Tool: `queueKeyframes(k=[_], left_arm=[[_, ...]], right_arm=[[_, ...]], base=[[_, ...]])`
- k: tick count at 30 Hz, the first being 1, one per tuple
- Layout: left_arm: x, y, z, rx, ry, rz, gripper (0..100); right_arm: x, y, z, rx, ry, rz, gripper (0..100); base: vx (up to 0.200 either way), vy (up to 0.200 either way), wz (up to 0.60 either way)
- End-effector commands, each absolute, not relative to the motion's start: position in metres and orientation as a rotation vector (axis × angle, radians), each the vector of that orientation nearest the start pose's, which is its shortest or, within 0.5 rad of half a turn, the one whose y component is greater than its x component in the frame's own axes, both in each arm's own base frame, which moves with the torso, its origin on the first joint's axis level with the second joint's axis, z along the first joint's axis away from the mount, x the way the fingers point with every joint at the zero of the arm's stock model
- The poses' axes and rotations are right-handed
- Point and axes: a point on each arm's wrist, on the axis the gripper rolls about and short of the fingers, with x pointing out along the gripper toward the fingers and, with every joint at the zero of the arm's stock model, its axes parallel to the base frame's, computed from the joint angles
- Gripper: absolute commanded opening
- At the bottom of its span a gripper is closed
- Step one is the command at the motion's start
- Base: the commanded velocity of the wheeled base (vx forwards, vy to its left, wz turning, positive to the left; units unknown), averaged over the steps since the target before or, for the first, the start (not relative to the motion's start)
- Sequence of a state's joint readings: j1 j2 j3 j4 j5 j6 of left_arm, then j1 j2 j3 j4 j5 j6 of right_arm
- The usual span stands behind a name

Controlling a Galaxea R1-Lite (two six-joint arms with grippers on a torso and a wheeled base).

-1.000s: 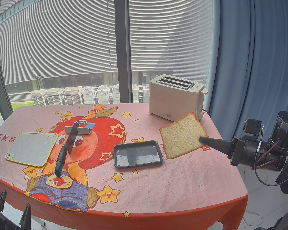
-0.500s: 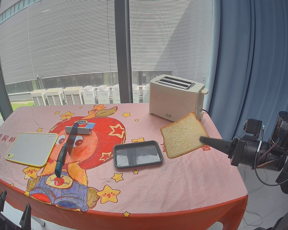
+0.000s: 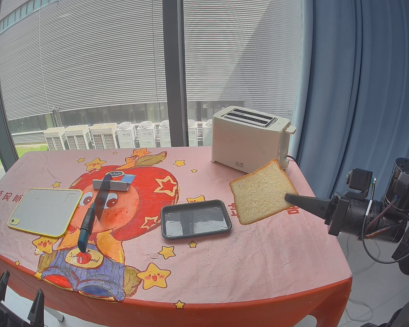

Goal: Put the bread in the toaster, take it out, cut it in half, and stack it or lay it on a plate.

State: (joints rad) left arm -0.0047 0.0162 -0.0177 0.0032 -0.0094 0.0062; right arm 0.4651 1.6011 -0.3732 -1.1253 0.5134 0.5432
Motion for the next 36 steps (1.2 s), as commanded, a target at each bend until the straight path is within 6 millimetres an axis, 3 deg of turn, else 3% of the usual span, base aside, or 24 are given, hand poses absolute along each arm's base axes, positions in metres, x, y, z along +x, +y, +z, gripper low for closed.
queueKeyframes(k=[1, 11, 36], left_arm=[[-0.0228, -0.0001, 0.0752, 0.006, 0.003, -0.014, 100], [-0.0228, -0.0001, 0.0752, 0.006, 0.003, -0.014, 100], [-0.0228, -0.0001, 0.0752, 0.006, 0.003, -0.014, 100]], right_arm=[[0.2080, 0.1162, 0.1513, 0.499, 0.364, 0.924, 0], [0.2126, 0.1087, 0.1482, 0.386, 0.308, 0.899, 0], [0.2110, 0.1071, 0.1502, 0.356, 0.271, 0.869, 0]], base=[[0.000, 0.000, 0.00], [0.000, 0.000, 0.00], [0.000, 0.000, 0.00]])
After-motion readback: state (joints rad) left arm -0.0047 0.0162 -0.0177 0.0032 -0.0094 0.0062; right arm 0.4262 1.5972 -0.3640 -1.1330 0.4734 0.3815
